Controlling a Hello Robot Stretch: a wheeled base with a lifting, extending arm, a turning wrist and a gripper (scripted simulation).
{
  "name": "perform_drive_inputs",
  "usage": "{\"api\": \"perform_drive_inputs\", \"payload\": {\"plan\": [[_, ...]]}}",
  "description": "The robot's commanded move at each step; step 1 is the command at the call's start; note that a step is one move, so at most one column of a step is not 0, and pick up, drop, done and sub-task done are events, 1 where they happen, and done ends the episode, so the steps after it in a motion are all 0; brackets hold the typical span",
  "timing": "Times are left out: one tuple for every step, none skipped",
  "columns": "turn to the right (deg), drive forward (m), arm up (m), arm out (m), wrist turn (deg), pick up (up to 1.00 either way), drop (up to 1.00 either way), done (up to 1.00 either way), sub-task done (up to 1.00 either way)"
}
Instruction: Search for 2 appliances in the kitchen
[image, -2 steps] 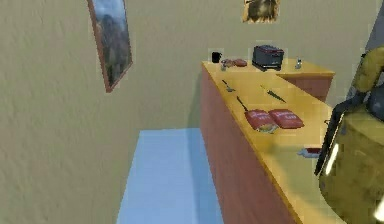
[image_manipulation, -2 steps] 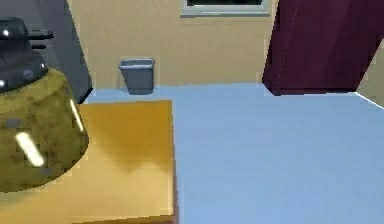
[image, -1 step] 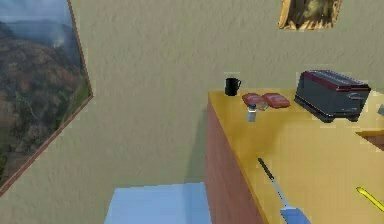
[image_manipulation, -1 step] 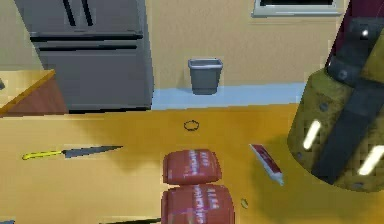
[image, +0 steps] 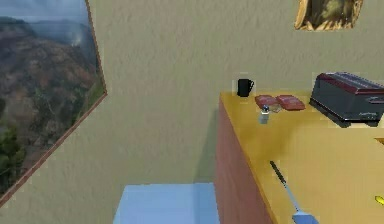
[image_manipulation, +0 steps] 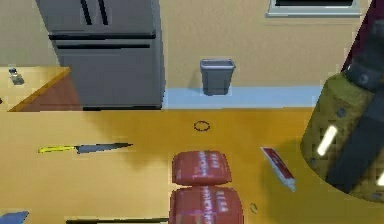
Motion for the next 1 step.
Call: {"api": "perform_drive_inputs", "payload": {"plan": [[0.0,0.45,0.0,0.0,0.0,0.0,0.0,0.0,0.0]]}}
